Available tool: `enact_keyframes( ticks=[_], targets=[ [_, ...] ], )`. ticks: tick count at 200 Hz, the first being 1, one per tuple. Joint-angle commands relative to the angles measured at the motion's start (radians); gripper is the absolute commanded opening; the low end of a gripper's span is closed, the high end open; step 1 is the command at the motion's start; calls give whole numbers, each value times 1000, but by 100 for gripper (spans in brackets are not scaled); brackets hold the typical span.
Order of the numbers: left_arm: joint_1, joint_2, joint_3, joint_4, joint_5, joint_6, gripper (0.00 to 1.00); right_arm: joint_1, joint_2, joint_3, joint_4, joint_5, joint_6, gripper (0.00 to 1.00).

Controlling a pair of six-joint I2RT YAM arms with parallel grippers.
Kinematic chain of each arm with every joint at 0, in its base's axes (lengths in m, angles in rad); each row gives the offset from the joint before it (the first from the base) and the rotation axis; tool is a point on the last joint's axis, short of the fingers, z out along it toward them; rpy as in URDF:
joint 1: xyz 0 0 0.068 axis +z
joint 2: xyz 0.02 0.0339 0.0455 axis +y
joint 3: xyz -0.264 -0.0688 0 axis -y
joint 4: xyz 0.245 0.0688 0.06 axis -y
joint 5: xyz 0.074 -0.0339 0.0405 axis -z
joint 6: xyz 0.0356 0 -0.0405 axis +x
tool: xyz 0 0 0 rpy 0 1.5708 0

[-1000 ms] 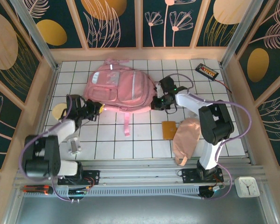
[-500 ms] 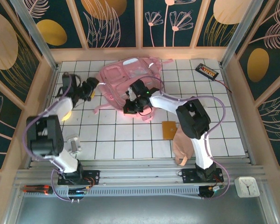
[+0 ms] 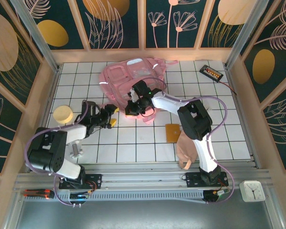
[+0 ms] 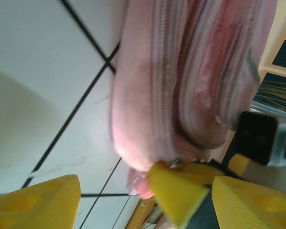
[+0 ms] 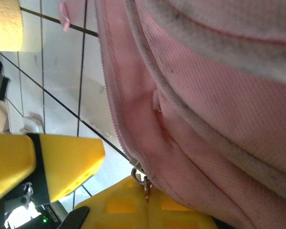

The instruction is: Pack books, pencil case, and school supplies into a backpack

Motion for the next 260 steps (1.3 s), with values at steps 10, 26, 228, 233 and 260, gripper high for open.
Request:
enact_keyframes(
  ticks=[10, 26, 228, 233, 260],
  targets=[
    [-21, 91, 76, 144, -5, -76, 71, 5, -46, -37, 8, 4, 4, 0],
    [-32, 140, 96, 165, 0, -86, 67, 10, -46, -40, 17, 7, 10, 0],
    [-3, 164, 117, -126, -1, 266, 0, -168, -146, -124, -228, 179, -83, 0],
    [2, 150, 118, -156, -5, 287, 0, -192, -144, -118, -242, 186, -94, 0],
    [28, 78, 133, -292, -26, 407, 0, -285, -126, -76, -300, 216, -140, 0]
  ],
)
